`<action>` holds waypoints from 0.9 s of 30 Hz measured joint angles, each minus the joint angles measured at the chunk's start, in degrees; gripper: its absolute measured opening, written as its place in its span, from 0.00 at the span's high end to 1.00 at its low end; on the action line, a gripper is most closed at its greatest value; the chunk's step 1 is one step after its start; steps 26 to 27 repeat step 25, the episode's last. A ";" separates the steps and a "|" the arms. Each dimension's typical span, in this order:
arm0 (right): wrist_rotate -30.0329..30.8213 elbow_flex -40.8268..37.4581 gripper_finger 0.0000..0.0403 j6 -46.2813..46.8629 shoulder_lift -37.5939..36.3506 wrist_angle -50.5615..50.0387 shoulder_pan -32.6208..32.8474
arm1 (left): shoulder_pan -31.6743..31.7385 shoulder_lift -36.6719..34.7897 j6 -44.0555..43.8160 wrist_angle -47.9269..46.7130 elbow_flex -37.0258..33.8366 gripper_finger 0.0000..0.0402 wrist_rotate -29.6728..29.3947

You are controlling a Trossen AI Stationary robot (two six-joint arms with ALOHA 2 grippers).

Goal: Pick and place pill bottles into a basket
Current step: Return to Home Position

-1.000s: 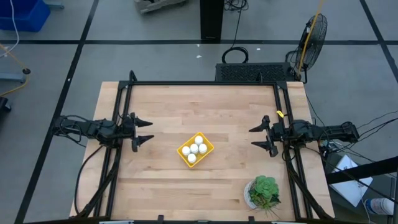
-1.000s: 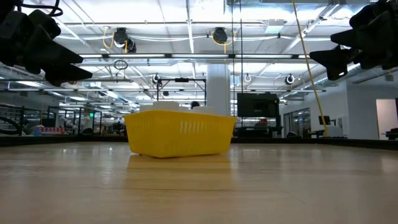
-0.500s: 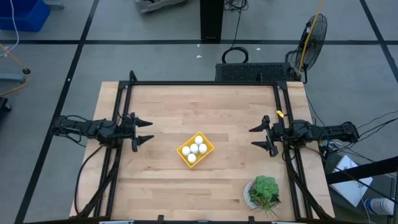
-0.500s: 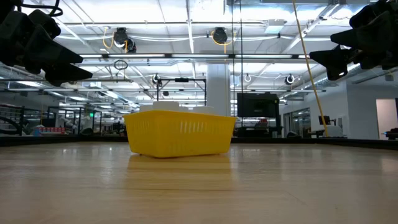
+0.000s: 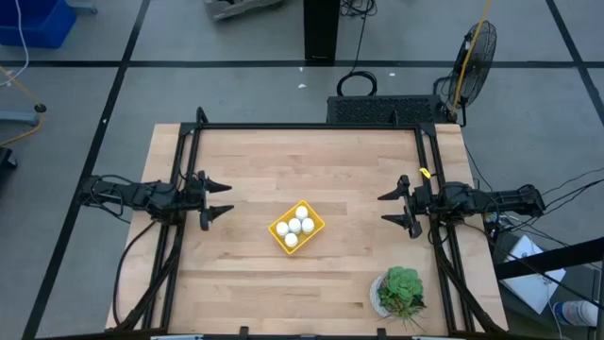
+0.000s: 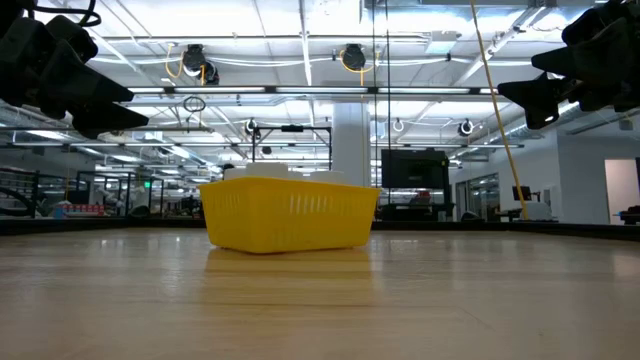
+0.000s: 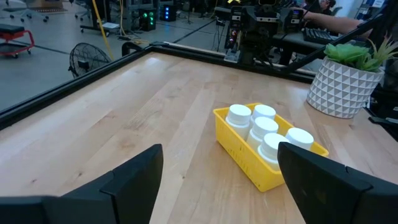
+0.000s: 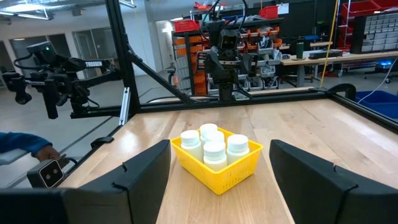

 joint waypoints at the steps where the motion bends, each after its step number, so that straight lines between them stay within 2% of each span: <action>1: 0.00 0.00 0.34 0.00 0.02 0.00 0.02 | 0.01 0.00 0.00 -0.01 0.00 0.20 0.00; 27: 0.00 -0.01 0.34 0.01 0.00 0.00 0.02 | 0.01 0.00 0.09 0.01 0.00 0.21 0.00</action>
